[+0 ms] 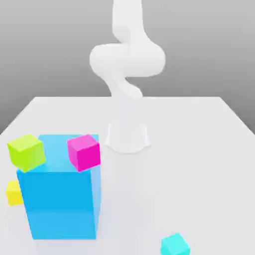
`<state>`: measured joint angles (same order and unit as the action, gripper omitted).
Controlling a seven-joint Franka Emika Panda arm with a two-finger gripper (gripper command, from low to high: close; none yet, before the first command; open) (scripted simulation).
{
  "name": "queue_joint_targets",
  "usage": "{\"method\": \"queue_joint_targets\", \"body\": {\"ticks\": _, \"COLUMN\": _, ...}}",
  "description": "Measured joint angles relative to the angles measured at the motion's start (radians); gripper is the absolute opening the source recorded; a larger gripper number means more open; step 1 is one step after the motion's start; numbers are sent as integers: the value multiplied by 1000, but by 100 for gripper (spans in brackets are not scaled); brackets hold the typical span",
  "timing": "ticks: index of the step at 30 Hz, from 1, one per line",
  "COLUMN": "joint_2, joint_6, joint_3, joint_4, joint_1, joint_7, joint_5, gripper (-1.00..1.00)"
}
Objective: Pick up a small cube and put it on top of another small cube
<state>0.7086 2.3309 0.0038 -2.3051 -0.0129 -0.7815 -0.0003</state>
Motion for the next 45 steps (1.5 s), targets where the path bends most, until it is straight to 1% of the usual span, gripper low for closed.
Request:
{"method": "queue_joint_targets", "body": {"ticks": 16, "joint_2": -586, "joint_6": 202, "joint_3": 37, "joint_4": -34, "joint_1": -73, "joint_7": 110, "joint_5": -10, "gripper": 0}}
{"method": "queue_joint_targets", "body": {"ticks": 27, "joint_2": -986, "joint_6": 339, "joint_3": 63, "joint_4": -57, "joint_1": -120, "joint_7": 166, "joint_5": -44, "gripper": 0}}
{"method": "queue_joint_targets", "body": {"ticks": 32, "joint_2": -1167, "joint_6": 462, "joint_3": 47, "joint_4": -30, "joint_1": -140, "joint_7": 159, "joint_5": -65, "gripper": 0}}
{"method": "queue_joint_targets", "body": {"ticks": 33, "joint_2": -1192, "joint_6": 482, "joint_3": 44, "joint_4": -25, "joint_1": -142, "joint_7": 157, "joint_5": -68, "gripper": -100}}
{"method": "queue_joint_targets", "body": {"ticks": 40, "joint_2": -1193, "joint_6": 482, "joint_3": 45, "joint_4": -25, "joint_1": -141, "joint_7": 156, "joint_5": -69, "gripper": -100}}
{"method": "queue_joint_targets", "body": {"ticks": 45, "joint_2": -1035, "joint_6": 354, "joint_3": 55, "joint_4": -55, "joint_1": -123, "joint_7": 161, "joint_5": -45, "gripper": -100}}
